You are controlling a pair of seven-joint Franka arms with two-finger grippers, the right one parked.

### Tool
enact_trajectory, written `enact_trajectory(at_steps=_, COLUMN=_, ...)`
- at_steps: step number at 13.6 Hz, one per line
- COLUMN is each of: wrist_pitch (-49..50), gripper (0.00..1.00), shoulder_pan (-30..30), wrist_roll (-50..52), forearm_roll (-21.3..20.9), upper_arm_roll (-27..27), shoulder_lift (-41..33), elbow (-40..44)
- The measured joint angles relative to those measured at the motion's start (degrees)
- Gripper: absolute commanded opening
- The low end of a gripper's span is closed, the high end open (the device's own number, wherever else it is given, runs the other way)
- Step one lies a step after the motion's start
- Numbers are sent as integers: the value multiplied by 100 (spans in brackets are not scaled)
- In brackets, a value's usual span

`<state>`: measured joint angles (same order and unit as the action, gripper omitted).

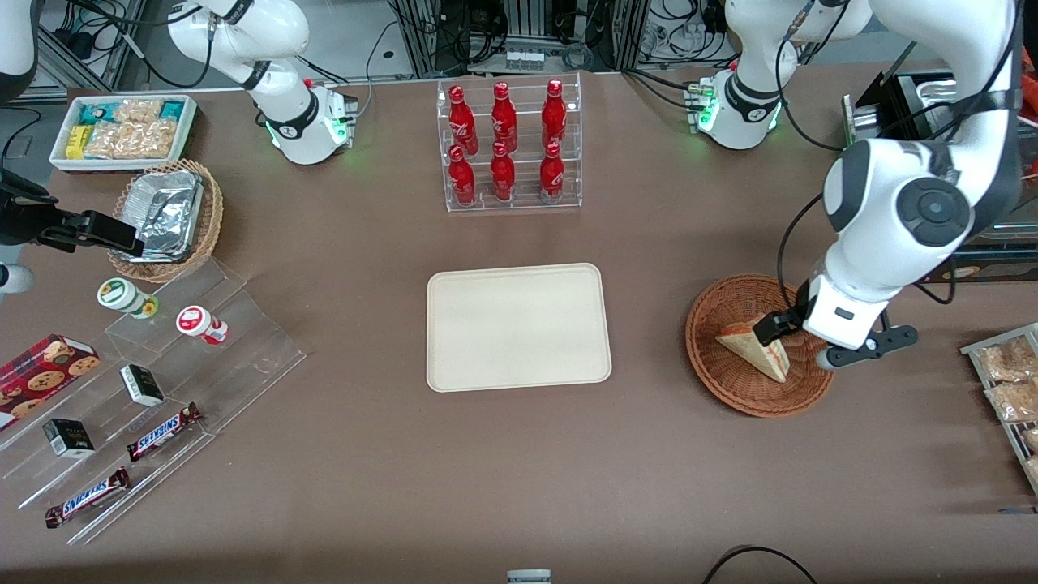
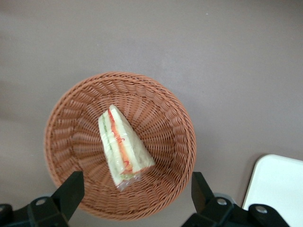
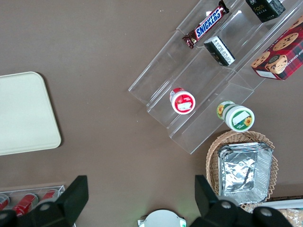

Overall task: Place sandwich from basket to tray
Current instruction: 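Move the left gripper down over the wrapped sandwich in the wicker basket, then close the left gripper on the wrapped sandwich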

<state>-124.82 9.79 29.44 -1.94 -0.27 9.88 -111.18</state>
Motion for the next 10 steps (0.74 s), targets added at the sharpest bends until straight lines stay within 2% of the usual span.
enact_trajectory(at_steps=5, wrist_pitch=-1624, gripper=100, shoulder_pan=-12, wrist_roll=1132, forearm_roll=0, upper_arm_roll=44, shoulder_lift=-35, elbow=-1307)
enact_trajectory(at_steps=10, wrist_pitch=-1808, gripper=100, shoulder_pan=-55, wrist_roll=1386, forearm_roll=0, upper_arm_roll=174, shoulder_lift=-36, elbow=-1658)
